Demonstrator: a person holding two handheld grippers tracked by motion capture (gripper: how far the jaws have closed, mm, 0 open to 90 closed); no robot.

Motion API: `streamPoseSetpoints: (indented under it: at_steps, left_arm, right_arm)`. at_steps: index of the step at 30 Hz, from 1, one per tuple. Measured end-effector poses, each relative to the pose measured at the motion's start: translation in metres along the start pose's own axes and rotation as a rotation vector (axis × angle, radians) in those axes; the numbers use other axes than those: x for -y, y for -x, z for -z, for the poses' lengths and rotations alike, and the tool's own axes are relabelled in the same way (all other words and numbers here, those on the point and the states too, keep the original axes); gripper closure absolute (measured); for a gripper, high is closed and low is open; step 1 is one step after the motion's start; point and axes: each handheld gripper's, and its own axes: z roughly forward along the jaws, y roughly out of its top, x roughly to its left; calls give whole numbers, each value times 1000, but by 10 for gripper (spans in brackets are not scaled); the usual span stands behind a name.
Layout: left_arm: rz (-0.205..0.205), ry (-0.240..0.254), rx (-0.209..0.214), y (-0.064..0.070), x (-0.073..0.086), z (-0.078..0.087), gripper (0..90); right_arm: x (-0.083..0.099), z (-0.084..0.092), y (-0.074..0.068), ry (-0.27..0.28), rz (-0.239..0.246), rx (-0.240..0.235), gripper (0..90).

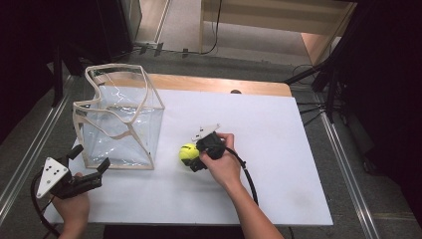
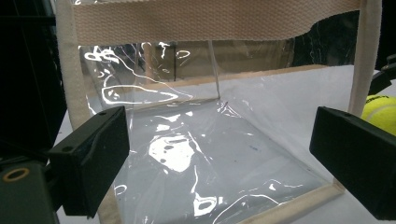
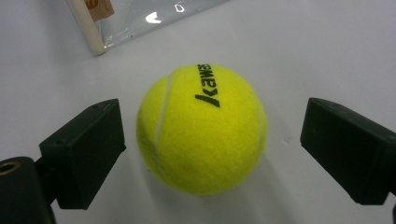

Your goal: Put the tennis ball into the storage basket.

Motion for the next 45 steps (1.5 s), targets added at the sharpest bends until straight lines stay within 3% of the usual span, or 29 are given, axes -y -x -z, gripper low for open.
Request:
streamPoseSetpoints:
  at_steps: [17, 19, 20, 22, 30, 45]
  left_arm:
    - [2, 2, 3, 0, 0, 0, 54]
    - [5, 3, 3, 0, 0, 0, 54]
    - [6, 6, 5, -1, 0, 0, 54]
    - [7, 6, 6, -1, 0, 0, 54]
    - [-8, -4, -2, 1, 0, 0, 53]
    - [-8, 0, -1, 2, 0, 0, 54]
  right_arm:
    - [1, -18, -4, -64, 2, -23, 56]
    - [1, -19, -5, -74, -3, -20, 73]
    - [1, -20, -5, -78, -10, -16, 175]
    - [2, -21, -6, -83, -11, -8, 190]
    - [1, -22, -7, -73, 4, 5, 234]
    - [-5, -23, -8, -72, 17, -21, 239]
